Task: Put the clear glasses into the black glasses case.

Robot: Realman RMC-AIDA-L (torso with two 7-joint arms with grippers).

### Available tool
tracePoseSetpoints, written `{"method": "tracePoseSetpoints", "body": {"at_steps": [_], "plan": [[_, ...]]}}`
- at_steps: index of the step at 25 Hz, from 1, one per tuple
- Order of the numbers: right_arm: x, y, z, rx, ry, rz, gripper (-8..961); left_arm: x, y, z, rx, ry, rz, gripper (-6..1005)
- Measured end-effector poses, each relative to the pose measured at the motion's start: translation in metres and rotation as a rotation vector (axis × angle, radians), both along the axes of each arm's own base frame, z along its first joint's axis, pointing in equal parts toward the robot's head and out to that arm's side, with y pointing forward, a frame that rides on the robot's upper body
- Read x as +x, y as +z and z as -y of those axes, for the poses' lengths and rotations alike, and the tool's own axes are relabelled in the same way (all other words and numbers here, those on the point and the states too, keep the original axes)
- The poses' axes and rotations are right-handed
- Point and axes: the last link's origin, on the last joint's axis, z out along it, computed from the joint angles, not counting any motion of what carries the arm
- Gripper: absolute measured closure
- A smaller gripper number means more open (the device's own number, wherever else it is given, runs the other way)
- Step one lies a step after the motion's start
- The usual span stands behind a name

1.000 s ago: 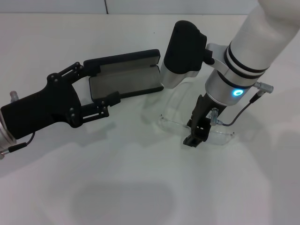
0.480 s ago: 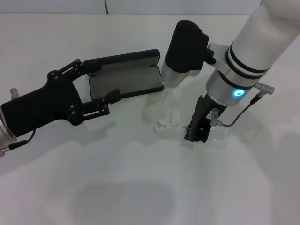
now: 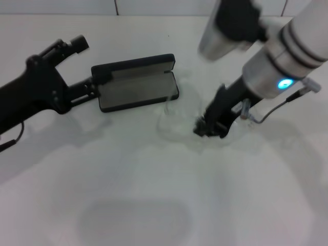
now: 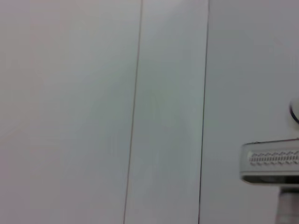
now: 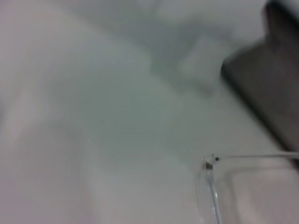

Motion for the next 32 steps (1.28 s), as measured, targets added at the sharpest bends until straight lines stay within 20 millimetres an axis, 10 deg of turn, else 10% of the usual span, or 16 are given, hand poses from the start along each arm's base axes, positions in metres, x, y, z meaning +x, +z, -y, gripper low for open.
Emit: {"method": "tracePoseSetpoints", "body": {"at_steps": [14,32], "plan": [[0.048,0.037,0.037,0.003,0.331,-0.746,837,0.061,0.023,-0.033,-0.063,-0.169,0.180,292],[0.059,0.031,0.052,-0.013,0.463,-0.934,836,0.085,-0.008,-0.039,-0.304,-0.187,0.199,948]]}}
